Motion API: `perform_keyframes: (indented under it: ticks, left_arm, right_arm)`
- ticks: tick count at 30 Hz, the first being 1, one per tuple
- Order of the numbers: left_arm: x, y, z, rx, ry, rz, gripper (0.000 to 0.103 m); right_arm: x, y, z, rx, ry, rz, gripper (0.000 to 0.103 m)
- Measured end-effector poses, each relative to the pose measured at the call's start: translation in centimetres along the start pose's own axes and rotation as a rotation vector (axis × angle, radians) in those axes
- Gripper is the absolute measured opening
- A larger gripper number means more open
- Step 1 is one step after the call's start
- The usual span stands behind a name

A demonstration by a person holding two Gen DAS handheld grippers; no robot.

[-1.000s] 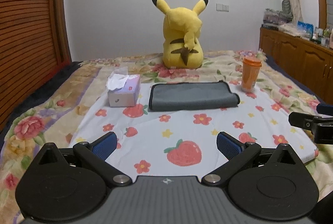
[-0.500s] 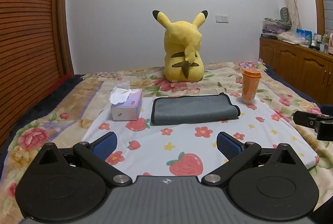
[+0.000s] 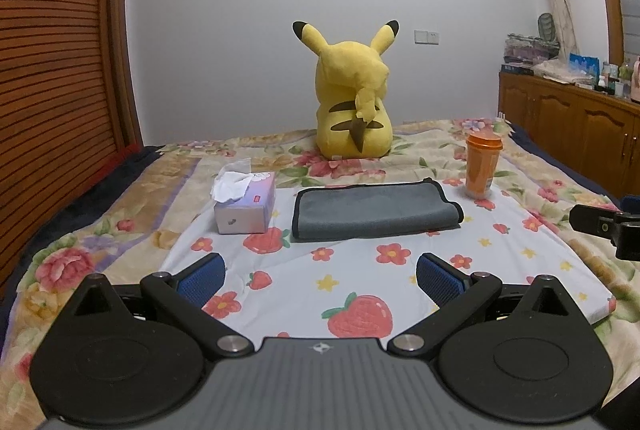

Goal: Fold towel

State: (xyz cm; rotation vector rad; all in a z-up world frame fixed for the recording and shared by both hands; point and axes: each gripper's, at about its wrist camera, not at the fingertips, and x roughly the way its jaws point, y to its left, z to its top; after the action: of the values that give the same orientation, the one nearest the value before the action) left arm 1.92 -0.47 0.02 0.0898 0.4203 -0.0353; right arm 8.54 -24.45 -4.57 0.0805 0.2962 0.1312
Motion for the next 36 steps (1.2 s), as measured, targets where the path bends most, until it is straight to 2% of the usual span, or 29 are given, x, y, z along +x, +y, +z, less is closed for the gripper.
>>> perform_keyframes:
  ticks: [36]
  left_arm:
    - [0.03,-0.09,-0.05,0.01,-0.003,0.004,0.103]
  right_arm:
    - [-0.04,-0.13,0.0,0.001,-0.001,-0.002,0.103]
